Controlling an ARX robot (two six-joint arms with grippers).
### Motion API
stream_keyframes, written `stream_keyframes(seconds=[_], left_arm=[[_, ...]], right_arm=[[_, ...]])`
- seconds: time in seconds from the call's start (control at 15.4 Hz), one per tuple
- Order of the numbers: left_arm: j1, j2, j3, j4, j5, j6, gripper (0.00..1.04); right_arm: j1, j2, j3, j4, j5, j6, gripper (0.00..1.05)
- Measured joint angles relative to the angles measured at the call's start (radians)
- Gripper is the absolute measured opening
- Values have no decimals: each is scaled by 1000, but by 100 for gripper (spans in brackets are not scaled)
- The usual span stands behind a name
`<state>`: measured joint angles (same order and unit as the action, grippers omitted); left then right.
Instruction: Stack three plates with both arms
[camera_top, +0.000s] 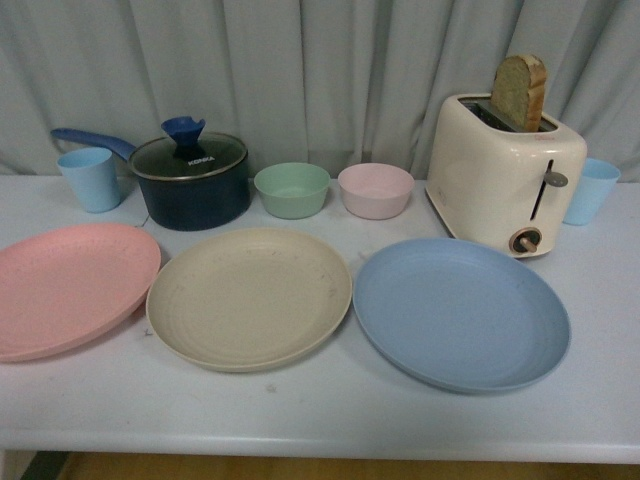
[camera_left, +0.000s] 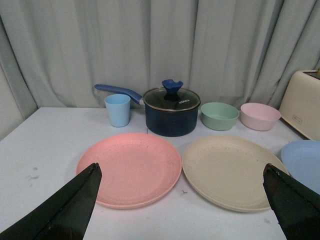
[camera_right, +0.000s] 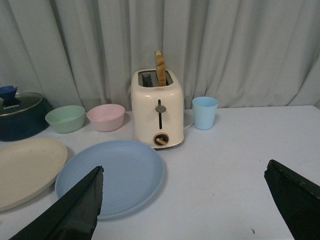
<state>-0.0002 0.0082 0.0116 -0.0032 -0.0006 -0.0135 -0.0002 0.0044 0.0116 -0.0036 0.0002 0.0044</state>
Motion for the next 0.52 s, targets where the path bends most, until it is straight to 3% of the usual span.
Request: stream_keyframes(seconds=[0.52], left_arm=[[0, 0, 0, 0, 0, 0, 98]], right_arm=[[0, 0, 0, 0, 0, 0, 98]])
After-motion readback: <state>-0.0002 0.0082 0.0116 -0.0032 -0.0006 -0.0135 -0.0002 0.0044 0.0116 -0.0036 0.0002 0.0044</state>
